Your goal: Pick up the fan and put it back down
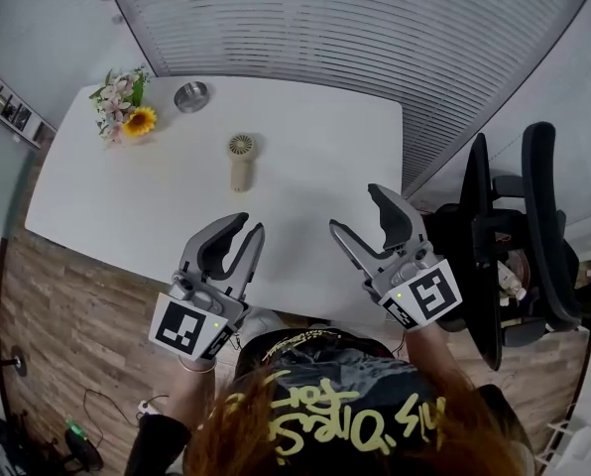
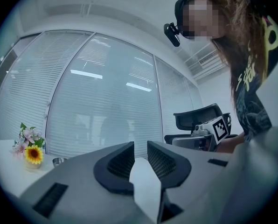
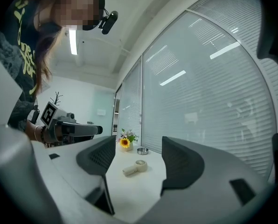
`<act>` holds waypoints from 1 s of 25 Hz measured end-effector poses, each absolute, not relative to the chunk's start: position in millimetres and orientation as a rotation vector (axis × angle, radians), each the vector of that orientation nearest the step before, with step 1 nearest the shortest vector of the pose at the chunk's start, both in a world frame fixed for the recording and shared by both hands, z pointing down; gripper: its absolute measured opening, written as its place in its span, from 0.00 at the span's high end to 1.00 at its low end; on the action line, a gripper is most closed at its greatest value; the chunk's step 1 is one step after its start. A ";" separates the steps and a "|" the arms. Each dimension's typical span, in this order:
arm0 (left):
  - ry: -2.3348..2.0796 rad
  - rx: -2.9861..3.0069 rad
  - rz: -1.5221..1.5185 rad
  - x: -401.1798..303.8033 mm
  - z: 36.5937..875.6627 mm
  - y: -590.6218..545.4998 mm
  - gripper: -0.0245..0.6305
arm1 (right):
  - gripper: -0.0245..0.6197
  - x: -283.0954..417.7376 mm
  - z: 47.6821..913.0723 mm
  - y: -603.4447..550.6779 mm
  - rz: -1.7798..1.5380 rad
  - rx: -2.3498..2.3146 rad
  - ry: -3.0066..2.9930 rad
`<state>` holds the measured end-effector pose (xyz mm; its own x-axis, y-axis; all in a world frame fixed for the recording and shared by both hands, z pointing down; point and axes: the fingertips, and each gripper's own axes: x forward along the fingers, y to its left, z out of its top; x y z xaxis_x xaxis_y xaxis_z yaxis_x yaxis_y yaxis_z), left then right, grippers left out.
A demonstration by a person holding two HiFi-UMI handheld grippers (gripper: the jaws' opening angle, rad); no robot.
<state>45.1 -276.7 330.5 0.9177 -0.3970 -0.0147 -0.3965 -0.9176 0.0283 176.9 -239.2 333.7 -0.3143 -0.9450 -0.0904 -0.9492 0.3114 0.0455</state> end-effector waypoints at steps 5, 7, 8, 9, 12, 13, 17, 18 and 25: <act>-0.658 3.054 -0.037 44.2 329.9 -271.3 0.85 | 0.47 172.2 333.2 -235.8 0.137 -1.760 2.539; -0.656 3.051 -0.023 43.3 331.0 -270.7 0.85 | 0.48 169.9 333.9 -235.6 0.135 -1.749 2.547; -0.657 3.051 -0.018 42.7 331.8 -271.0 0.85 | 0.48 168.7 334.4 -235.4 0.134 -1.744 2.550; -0.659 3.051 -0.013 42.2 332.5 -271.4 0.85 | 0.48 167.4 335.0 -235.2 0.133 -1.739 2.554; -0.669 3.049 -0.013 40.2 331.4 -272.5 0.85 | 0.48 162.5 336.1 -235.3 0.129 -1.715 2.572; -0.672 3.051 -0.016 39.4 330.1 -273.0 0.85 | 0.48 160.1 336.2 -235.7 0.129 -1.703 2.581; -0.672 3.056 -0.021 37.3 327.6 -275.5 0.85 | 0.49 150.1 338.5 -237.7 0.139 -1.671 2.614; -0.671 3.057 -0.021 37.0 327.6 -276.1 0.85 | 0.50 148.1 339.5 -238.1 0.143 -1.668 2.621; -0.665 3.056 -0.020 41.3 328.9 -276.9 0.85 | 0.60 149.8 341.7 -238.3 0.145 -1.683 2.622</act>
<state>41.3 -276.9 328.9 0.9094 -0.4158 -0.0093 -0.4156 -0.9094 0.0164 149.8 -238.3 341.7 -0.4174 -0.9061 -0.0695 -0.9082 0.4133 0.0660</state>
